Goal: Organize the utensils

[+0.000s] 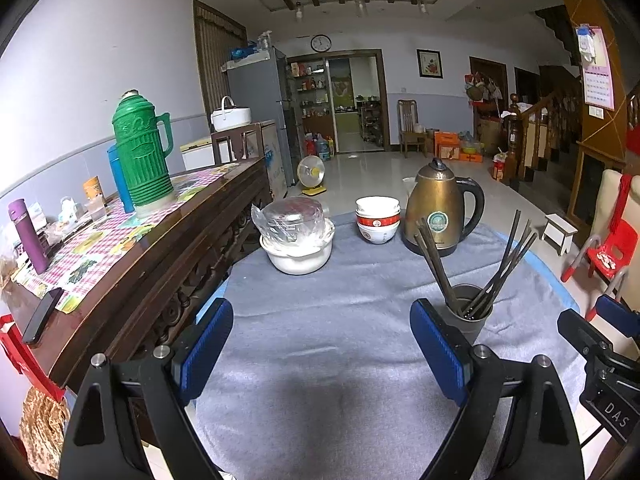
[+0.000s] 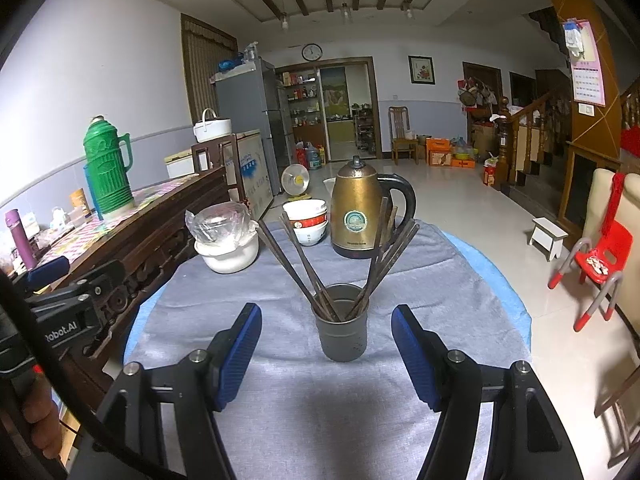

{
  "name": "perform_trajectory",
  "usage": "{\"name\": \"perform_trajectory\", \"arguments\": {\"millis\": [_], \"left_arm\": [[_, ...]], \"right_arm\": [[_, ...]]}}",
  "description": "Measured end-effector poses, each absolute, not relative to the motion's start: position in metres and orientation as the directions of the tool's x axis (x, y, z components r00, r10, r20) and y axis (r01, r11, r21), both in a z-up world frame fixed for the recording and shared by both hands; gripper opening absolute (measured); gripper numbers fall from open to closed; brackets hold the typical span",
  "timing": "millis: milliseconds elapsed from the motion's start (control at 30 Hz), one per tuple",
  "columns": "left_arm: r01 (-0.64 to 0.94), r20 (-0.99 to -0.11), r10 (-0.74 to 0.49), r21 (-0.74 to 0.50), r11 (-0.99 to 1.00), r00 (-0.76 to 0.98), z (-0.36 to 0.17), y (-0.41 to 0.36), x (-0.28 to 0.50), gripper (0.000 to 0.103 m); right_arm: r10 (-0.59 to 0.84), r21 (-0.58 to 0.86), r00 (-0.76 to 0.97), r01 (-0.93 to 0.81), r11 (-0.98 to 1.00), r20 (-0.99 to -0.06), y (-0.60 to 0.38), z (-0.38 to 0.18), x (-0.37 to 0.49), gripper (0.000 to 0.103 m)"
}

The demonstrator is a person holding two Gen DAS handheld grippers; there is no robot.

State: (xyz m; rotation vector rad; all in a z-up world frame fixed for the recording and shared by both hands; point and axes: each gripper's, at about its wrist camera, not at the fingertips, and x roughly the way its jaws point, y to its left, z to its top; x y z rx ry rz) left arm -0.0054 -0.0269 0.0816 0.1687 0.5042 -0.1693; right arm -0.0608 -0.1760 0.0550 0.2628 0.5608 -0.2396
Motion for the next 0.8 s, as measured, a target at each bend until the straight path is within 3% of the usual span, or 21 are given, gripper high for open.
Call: {"name": "perform_trajectory", "arguments": {"millis": [800], "left_arm": [[0.195, -0.502, -0.109, 0.122, 0.973, 0.858, 0.074, -0.0249, -0.0042, 0.09]], "right_arm": [[-0.161, 0.148, 0.795, 0.3, 0.942, -0.585, -0.1698, 0.0481, -0.0551, 0.071]]}}
